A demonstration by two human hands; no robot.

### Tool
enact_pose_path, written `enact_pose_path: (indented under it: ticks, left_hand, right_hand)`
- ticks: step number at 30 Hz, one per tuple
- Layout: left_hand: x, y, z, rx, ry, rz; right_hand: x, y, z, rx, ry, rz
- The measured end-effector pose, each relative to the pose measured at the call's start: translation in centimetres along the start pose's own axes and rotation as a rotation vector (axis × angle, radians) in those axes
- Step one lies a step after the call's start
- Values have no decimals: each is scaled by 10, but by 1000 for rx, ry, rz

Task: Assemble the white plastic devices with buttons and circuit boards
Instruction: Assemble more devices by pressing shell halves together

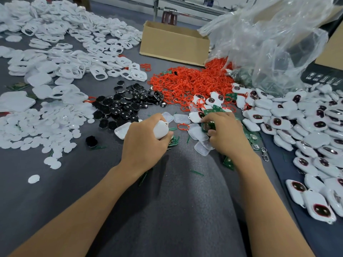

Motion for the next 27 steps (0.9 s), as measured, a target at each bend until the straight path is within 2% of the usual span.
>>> enact_pose_path:
  ticks: [3, 6, 11, 15, 21, 27]
  left_hand:
    - [0, 1, -1, 1, 8, -7]
    - [-1, 1, -1, 8, 11, -10]
    - [0, 2, 0, 4, 44, -29]
    - [6, 2, -1, 14, 102, -80]
    - [8, 1, 0, 13, 125, -76]
    - [6, -1, 0, 36, 85, -78]
  right_hand:
    - [-1, 17, 0, -114, 2, 144]
    - [-1, 28, -3, -128, -29, 388]
    - [42, 29, -18, 73, 96, 903]
    - [75, 26, -30, 57, 212, 831]
    - [85, 23, -36, -17, 244, 710]
    - [84, 32, -37, -100, 225, 784]
Point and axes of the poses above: each hand's wrist, its own z-axis towards the middle knuckle, its own y-axis out of the back of the hand, x = y × z, the point moved 9 cm from there along z, towards the middle knuckle, and after that the axes turned 8 degrees about -y, right-handed, at the moved point
